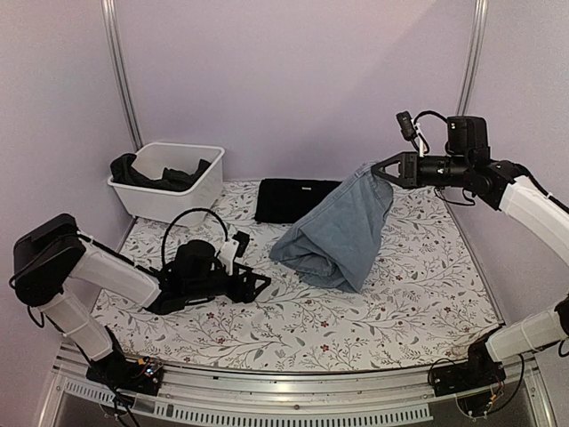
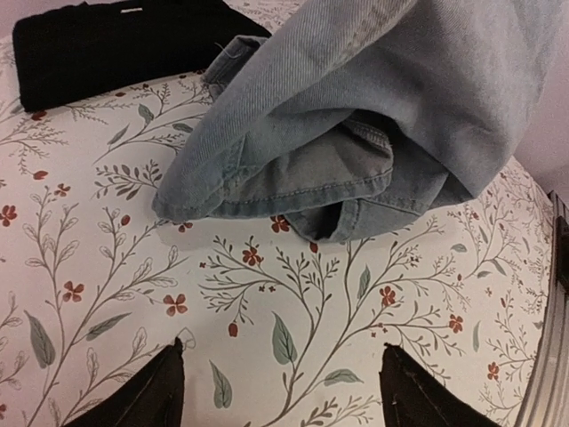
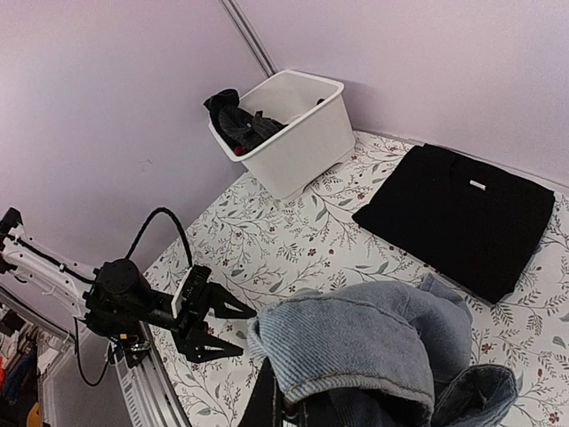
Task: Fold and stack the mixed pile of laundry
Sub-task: Pick up the crumpled shorts from the center of the board.
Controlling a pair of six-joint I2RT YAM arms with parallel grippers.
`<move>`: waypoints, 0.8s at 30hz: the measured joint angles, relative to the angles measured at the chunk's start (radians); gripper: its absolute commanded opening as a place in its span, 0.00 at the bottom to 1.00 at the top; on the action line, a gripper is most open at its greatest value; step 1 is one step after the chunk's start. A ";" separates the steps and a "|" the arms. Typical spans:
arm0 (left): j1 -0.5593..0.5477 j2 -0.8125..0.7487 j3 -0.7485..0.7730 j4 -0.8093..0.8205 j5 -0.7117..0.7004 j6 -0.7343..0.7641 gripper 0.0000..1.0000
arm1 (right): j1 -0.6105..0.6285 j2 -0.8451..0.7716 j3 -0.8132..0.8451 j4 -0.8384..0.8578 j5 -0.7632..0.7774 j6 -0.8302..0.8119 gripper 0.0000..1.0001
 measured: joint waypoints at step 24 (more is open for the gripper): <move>0.040 0.296 0.058 0.708 0.093 -0.186 0.78 | 0.000 0.000 0.172 -0.033 -0.166 0.057 0.00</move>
